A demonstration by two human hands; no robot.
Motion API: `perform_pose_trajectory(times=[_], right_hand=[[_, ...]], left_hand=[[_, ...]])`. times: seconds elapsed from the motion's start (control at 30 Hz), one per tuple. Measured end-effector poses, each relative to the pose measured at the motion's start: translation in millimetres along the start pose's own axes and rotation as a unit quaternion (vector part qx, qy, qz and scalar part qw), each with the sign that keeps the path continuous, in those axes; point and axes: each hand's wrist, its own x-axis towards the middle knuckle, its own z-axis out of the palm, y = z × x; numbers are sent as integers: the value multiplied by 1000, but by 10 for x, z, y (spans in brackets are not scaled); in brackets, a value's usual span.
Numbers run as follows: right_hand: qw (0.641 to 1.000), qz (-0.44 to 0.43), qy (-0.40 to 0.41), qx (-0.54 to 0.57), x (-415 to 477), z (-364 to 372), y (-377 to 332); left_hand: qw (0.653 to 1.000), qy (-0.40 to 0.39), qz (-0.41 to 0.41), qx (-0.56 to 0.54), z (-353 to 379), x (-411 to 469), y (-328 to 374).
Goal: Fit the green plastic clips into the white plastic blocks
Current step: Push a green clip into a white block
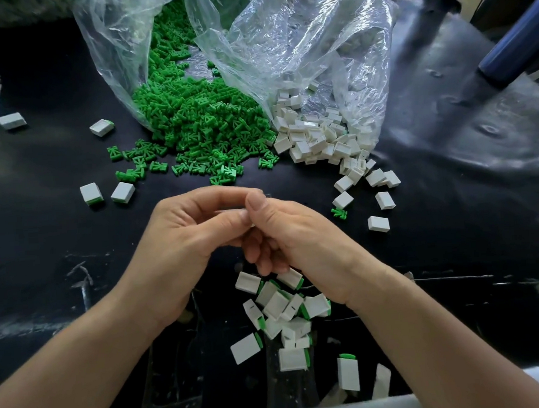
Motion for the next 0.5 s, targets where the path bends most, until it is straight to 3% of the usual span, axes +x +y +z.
perform_pose_trajectory(times=[0.5], right_hand=[[995,-36,16,86,50,23,89]], left_hand=[[998,51,8,31,-21,13,-53]])
